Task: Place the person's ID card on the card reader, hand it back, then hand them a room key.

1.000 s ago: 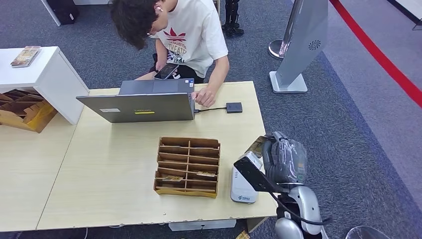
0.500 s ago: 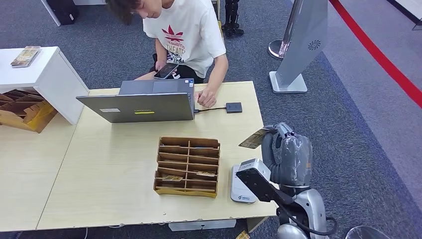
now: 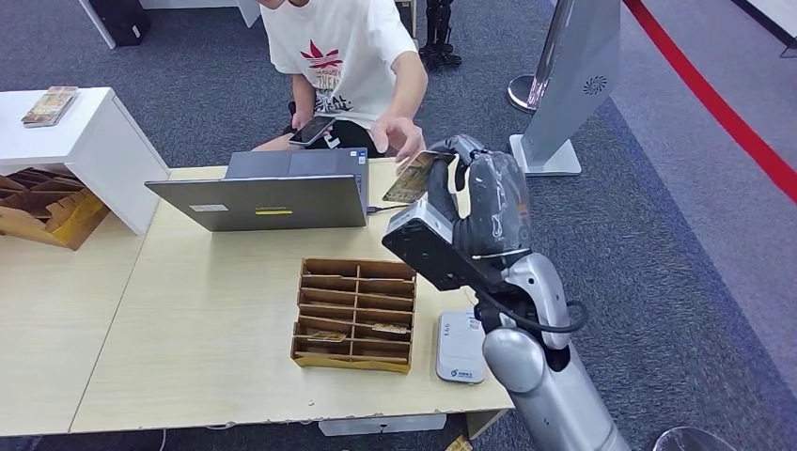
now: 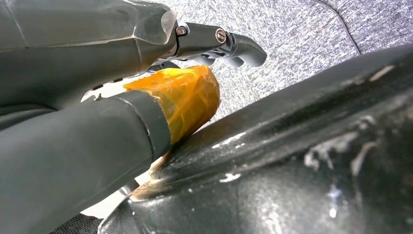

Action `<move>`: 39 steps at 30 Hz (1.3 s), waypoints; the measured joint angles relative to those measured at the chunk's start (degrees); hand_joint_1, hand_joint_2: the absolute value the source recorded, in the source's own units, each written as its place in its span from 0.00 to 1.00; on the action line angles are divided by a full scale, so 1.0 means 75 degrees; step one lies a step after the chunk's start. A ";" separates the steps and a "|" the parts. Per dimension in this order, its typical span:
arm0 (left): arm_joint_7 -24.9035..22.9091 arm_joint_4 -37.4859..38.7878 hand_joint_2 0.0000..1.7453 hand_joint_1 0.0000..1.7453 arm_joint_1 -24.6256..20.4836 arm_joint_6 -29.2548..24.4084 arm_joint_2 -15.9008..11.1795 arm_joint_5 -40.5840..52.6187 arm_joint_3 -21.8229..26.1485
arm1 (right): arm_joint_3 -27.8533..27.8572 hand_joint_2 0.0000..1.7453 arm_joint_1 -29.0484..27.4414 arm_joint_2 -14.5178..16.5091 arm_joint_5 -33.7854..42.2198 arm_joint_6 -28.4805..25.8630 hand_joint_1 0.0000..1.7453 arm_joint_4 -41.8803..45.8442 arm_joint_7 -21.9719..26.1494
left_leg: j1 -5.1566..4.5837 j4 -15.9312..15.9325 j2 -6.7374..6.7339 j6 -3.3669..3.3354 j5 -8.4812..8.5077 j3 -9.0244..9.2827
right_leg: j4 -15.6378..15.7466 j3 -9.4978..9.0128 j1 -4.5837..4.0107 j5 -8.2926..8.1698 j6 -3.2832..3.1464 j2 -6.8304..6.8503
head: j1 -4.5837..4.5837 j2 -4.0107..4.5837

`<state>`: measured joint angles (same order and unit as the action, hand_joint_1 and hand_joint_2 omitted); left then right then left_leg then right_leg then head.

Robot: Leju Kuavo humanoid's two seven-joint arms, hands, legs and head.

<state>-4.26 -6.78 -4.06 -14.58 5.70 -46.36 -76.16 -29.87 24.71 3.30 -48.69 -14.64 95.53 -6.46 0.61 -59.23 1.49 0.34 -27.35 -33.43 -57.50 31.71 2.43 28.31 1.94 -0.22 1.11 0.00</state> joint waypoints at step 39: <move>-0.0194 -0.0003 0.00 0.00 -0.0143 0.0288 -0.0082 0.0627 -0.0354 | -0.0038 0.00 0.2541 0.1033 -0.0305 0.0300 0.00 -0.4677 -0.0537 | -0.0001 0.0000 0.0003 -0.0004 0.0019 -0.0006 | -0.0001 0.0006 0.0000 -0.0017 -0.0007 0.0002 | -0.0001 0.0000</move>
<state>-5.72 -6.80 -5.13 -12.41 5.09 -41.65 -78.82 -30.16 43.77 11.04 -50.98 -12.39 60.45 -10.49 0.60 -59.23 1.51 0.32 -27.20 -33.48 -57.50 31.75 2.43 28.18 1.89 -0.20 1.10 0.00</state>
